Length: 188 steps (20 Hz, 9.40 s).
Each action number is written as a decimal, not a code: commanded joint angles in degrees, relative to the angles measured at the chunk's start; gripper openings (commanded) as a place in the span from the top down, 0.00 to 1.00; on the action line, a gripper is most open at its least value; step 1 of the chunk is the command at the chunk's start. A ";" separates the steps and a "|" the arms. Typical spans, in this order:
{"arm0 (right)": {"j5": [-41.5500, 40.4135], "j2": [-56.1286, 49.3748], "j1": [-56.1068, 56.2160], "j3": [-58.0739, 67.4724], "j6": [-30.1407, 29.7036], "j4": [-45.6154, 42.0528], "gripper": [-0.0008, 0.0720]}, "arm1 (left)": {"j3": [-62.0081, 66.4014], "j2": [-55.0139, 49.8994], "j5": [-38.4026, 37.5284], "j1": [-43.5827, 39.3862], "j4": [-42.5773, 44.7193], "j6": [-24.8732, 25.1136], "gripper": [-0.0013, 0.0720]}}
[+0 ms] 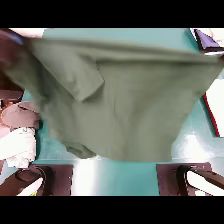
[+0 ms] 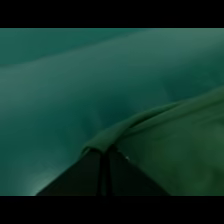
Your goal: Fold the shirts.
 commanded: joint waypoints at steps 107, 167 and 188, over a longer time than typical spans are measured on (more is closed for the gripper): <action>-2.75 6.73 0.61 10.21 1.07 -3.30 0.97 | 9.27 4.63 1.75 18.67 -17.27 5.46 0.95; -20.98 -4.94 8.70 -25.77 -2.05 1.90 0.36 | -71.49 14.12 -3.98 18.64 -17.29 -5.49 0.30; -9.60 -2.49 4.59 -31.41 -5.51 1.79 0.37 | -65.26 14.14 -1.46 18.67 -22.45 -0.92 0.95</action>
